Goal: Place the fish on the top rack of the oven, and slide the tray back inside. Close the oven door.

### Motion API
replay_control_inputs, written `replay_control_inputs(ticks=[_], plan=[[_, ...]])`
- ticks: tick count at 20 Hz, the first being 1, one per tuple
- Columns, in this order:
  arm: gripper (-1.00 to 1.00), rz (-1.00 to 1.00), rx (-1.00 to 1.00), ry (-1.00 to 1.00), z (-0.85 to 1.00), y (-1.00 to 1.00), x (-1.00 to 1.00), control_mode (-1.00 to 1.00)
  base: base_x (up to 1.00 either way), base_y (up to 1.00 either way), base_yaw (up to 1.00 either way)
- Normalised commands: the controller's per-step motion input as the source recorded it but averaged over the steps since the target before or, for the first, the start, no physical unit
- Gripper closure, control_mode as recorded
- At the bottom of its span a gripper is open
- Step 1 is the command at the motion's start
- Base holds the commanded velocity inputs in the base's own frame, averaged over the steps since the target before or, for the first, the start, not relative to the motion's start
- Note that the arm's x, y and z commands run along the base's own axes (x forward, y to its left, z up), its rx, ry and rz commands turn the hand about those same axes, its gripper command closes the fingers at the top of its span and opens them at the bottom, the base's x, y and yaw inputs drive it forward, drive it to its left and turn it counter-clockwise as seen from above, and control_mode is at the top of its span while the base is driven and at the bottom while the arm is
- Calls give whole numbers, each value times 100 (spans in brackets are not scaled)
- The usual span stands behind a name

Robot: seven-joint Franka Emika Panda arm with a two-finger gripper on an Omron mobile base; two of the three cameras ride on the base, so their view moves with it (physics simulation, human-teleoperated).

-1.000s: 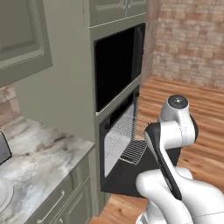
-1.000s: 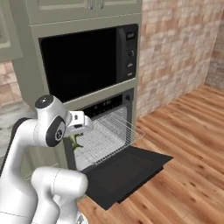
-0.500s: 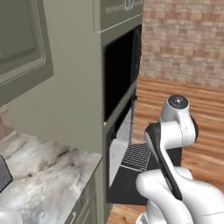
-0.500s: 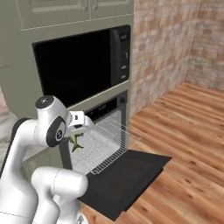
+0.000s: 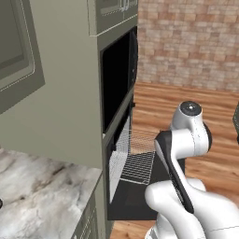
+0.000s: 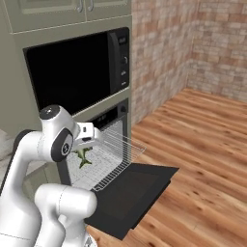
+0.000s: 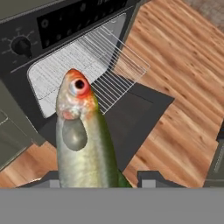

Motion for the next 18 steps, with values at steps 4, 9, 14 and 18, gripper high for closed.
replay_control_inputs(ticks=[4,9,14,18], plan=[[100,-1,0,-9,0,0,2,-100,0,0,0],[100,0,0,0,-2,0,0,-100,0,0,0],[100,0,10,3,-31,-1,2,-100,0,0,0],[100,1,15,-9,-31,-2,0,-100,0,0,0]])
